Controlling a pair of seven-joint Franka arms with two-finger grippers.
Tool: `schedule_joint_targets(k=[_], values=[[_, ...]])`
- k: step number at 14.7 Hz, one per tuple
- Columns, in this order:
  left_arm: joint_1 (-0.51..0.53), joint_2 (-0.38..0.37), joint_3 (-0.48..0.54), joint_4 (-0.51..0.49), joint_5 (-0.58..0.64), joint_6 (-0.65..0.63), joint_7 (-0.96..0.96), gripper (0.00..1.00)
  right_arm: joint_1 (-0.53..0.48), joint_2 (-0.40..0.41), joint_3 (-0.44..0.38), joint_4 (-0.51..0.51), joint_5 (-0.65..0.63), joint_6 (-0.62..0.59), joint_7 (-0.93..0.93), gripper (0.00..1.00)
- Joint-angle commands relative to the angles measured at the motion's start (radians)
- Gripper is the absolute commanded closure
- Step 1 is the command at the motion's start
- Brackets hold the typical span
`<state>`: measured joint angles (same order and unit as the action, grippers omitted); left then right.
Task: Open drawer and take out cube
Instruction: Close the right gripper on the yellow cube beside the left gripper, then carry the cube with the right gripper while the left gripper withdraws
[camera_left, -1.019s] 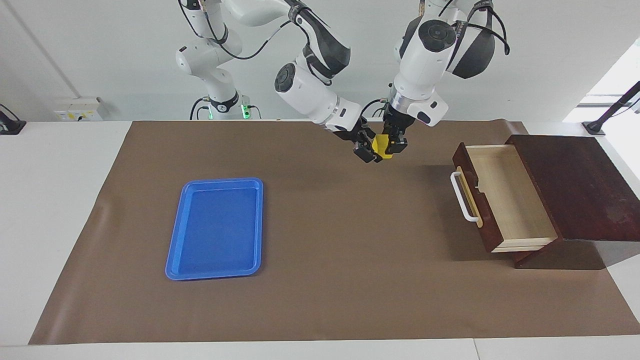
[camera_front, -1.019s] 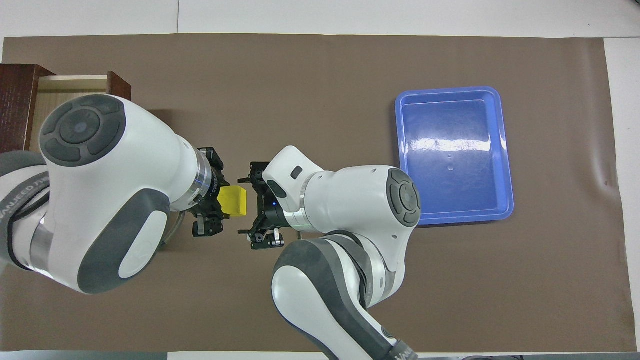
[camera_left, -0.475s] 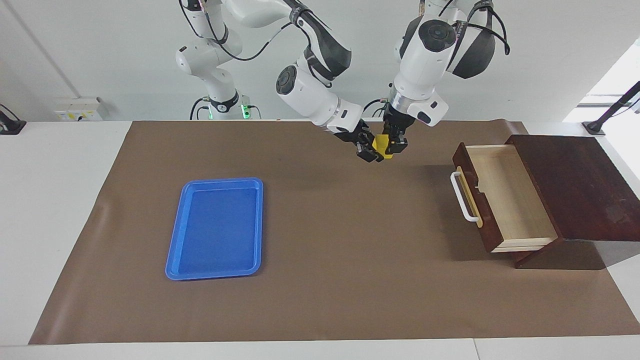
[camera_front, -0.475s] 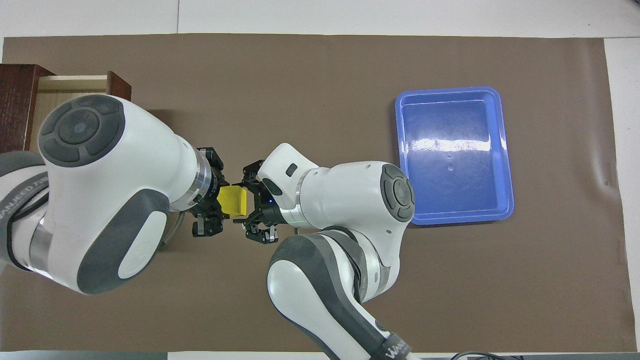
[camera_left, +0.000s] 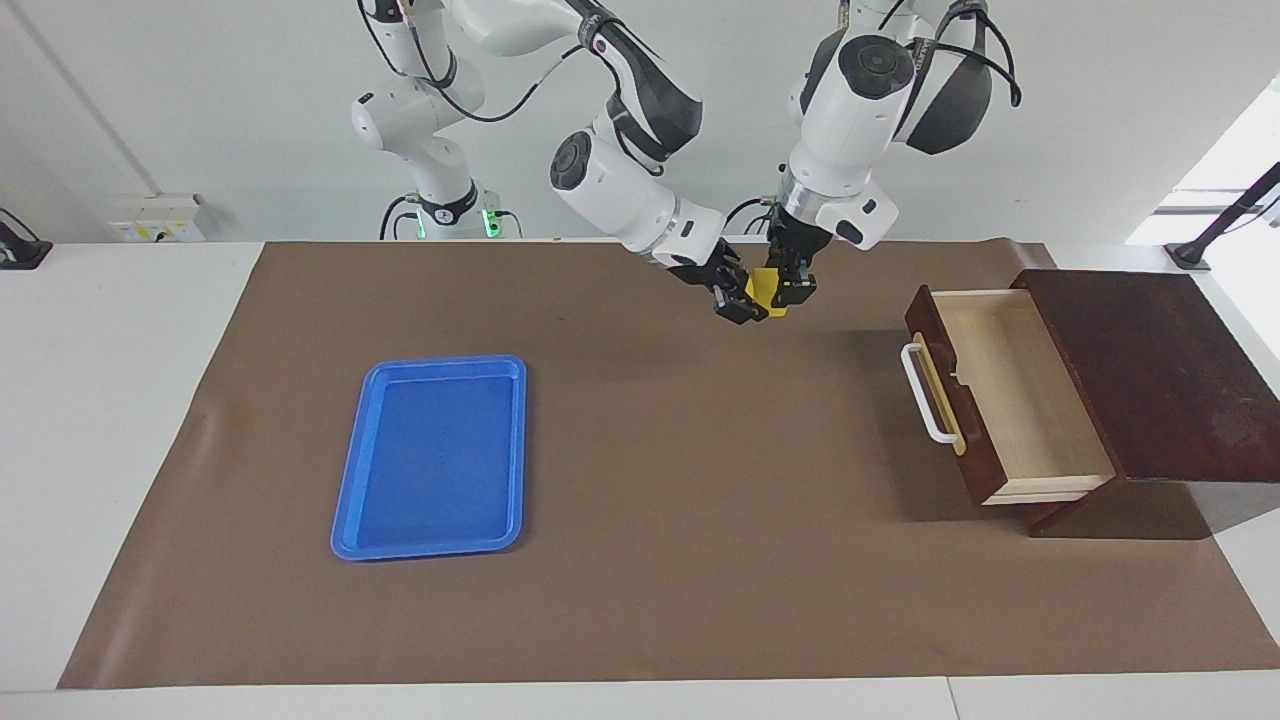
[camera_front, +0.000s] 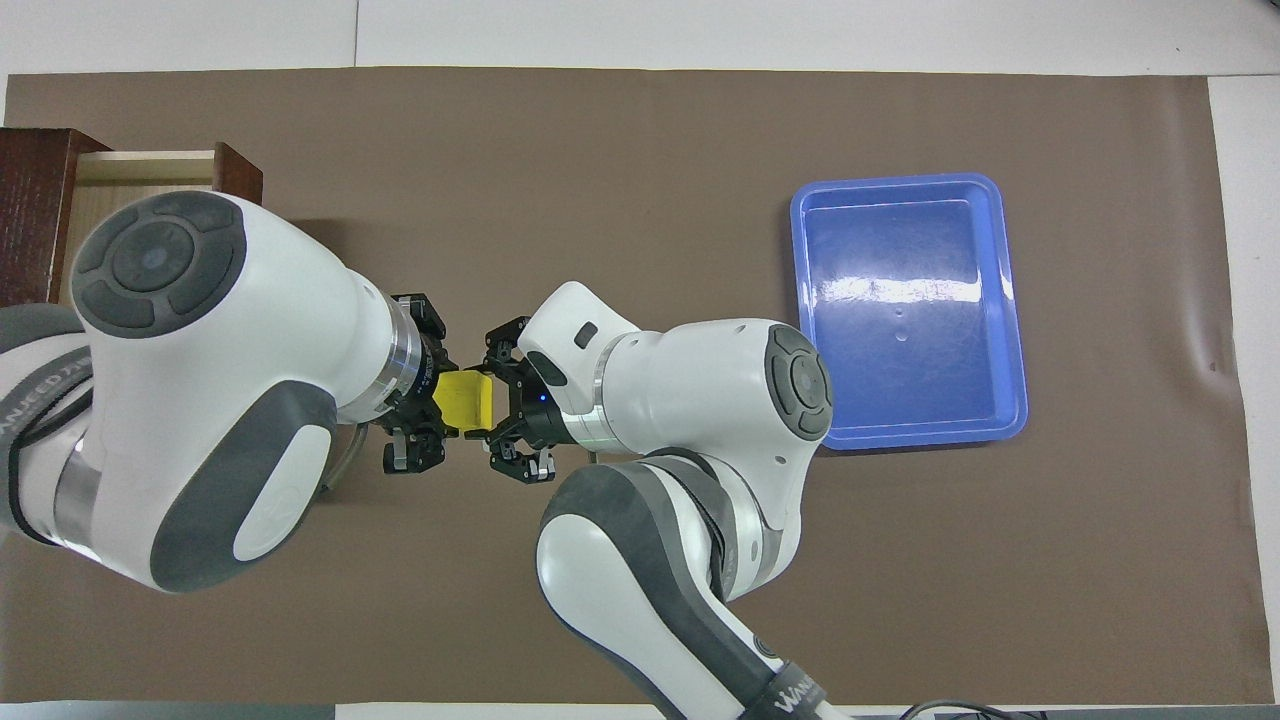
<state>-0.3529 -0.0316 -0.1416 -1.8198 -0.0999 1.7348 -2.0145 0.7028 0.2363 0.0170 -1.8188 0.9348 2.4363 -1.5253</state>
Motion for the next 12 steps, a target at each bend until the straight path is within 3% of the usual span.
schedule_joint_targets(k=[1,4,5,6,8,9,12], values=[[-0.011,-0.025,0.013,-0.032,0.006,0.022,0.002,1.0,-0.003,0.009,0.003,0.036,0.035,-0.016,-0.039,1.0],[-0.008,-0.024,0.013,-0.03,0.006,0.02,0.002,0.96,-0.002,0.009,0.003,0.039,0.035,-0.016,-0.038,1.0],[-0.008,-0.024,0.013,-0.03,0.006,0.02,0.003,0.73,0.0,0.009,0.003,0.039,0.033,-0.016,-0.038,1.0],[-0.009,-0.024,0.013,-0.03,0.008,0.02,0.005,0.43,0.0,0.009,0.003,0.039,0.033,-0.016,-0.038,1.0],[-0.009,-0.024,0.013,-0.029,0.006,0.02,0.005,0.19,0.0,0.009,0.003,0.039,0.035,-0.014,-0.038,1.0],[-0.009,-0.024,0.013,-0.029,0.006,0.019,0.005,0.0,0.0,0.009,0.003,0.041,0.035,-0.014,-0.038,1.0],[0.009,-0.031,0.023,-0.018,0.008,0.014,0.014,0.0,0.0,0.009,0.003,0.042,0.035,-0.014,-0.038,1.0]])
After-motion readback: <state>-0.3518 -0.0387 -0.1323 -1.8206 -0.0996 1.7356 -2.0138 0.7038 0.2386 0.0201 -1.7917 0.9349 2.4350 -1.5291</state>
